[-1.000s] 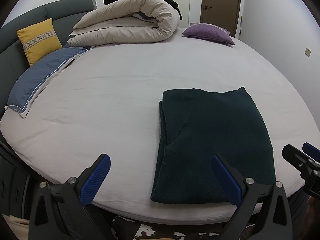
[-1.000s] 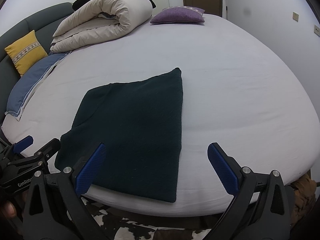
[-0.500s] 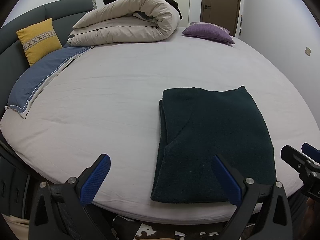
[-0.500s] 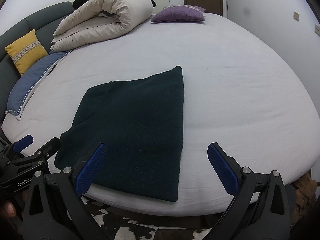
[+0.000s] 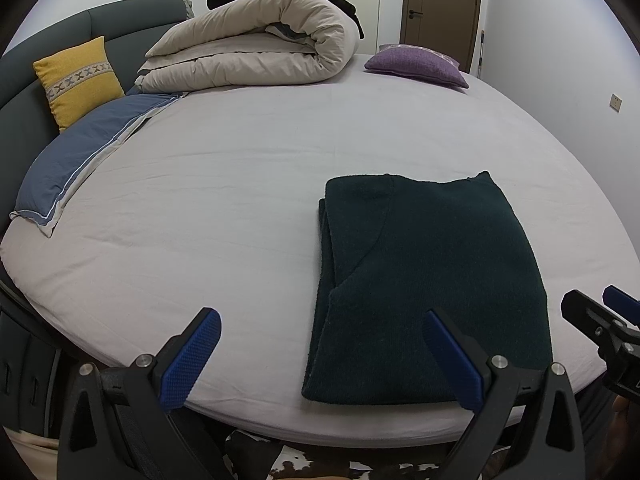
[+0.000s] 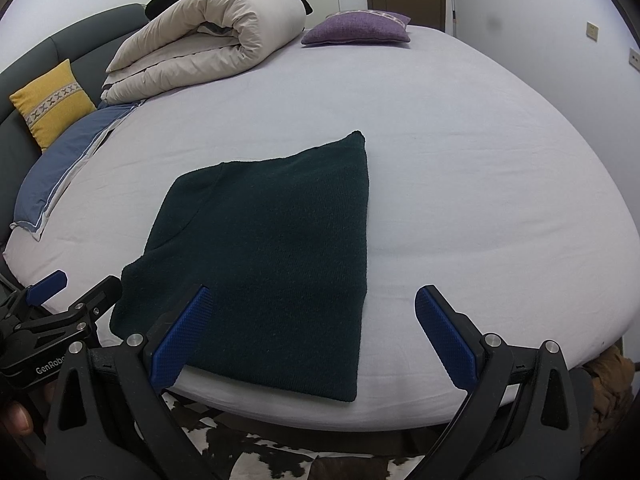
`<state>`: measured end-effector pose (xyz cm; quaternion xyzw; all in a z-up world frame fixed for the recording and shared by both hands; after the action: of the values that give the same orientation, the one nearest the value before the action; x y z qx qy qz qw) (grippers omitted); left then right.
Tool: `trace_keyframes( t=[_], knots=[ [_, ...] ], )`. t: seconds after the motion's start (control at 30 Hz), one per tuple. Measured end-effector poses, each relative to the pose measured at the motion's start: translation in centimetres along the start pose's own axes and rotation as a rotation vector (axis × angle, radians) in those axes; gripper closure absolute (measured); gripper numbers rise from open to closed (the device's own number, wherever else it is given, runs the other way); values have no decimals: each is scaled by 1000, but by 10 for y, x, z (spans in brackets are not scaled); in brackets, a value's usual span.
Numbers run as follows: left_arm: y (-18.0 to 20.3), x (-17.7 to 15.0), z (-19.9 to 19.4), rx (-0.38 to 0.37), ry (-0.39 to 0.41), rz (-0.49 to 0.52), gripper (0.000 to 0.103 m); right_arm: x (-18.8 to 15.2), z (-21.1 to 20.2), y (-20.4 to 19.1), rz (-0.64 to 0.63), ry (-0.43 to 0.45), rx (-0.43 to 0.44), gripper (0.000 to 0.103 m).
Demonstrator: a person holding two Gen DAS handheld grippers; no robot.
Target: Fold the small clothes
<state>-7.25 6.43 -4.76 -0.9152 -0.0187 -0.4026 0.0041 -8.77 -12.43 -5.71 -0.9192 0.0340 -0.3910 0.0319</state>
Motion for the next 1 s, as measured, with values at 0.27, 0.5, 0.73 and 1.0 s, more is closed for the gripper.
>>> trace_keyframes(
  t=[0.27, 0.5, 0.73, 1.0],
  knots=[
    [1, -1, 0, 2, -1, 0, 0, 0, 0, -1, 1, 0, 0, 0],
    [2, -3, -1, 1, -3, -1, 0, -1, 0, -2, 3, -1, -1, 0],
    [2, -3, -1, 2, -3, -1, 0, -2, 0, -3, 5, -2, -1, 0],
    [1, -4, -1, 2, -3, 0, 0, -3, 0, -4, 7, -4, -1, 0]
  ],
)
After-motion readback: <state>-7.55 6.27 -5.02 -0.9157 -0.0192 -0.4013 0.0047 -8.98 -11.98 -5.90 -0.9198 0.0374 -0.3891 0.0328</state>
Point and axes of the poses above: each gripper's, at about its wrist camera, not at the fingertips, and z roughly the way its jaws point, y to its right, x to its top, the point moved 1 cm from there along z, roughly the way its jaws point, and after that the axes turned 8 degrees about y, right-handed, at the moved point
